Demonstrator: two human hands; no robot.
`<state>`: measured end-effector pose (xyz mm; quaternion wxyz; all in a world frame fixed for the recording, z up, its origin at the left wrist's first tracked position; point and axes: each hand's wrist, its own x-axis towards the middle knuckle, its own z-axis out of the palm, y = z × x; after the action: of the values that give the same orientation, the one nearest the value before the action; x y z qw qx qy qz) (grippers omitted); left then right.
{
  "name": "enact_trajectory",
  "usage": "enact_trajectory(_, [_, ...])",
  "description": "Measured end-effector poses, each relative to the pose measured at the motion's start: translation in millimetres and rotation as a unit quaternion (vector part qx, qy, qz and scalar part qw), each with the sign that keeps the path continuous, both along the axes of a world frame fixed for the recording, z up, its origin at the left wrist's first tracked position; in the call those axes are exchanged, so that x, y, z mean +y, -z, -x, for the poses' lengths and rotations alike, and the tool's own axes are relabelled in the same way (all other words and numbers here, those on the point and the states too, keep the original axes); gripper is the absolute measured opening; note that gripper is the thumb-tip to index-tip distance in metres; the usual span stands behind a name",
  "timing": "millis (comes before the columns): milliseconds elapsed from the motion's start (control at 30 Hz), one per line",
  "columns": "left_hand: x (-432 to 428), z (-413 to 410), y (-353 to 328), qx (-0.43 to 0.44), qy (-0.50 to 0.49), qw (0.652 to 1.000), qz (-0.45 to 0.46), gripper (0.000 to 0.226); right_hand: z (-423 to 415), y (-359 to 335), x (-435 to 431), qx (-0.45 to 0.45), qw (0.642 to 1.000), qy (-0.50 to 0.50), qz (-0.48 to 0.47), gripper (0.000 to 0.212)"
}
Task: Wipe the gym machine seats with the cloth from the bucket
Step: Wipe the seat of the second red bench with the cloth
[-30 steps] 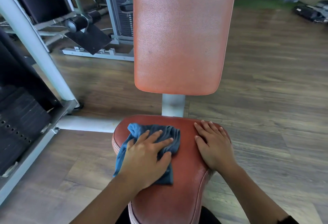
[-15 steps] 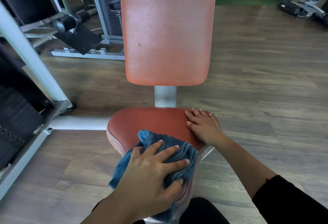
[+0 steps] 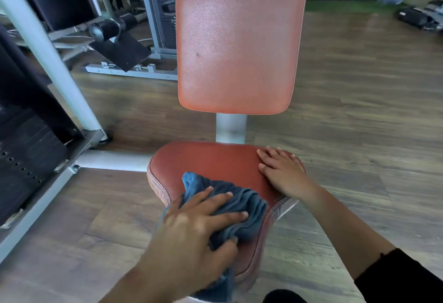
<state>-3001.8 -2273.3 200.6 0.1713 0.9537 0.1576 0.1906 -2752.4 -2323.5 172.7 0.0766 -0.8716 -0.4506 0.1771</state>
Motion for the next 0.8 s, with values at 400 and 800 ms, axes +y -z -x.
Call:
enact_trajectory(400, [98.3, -105.7, 15.7, 0.219, -0.175, 0.96, -0.003, 0.046, 1.2, 0.3, 1.9, -0.009, 1.0, -0.004, 0.007, 0.05])
enact_trajectory(800, [110.2, -89.2, 19.2, 0.219, -0.198, 0.955, 0.01, 0.045, 10.9, 13.5, -1.6, -0.072, 0.994, 0.031, -0.072, 0.051])
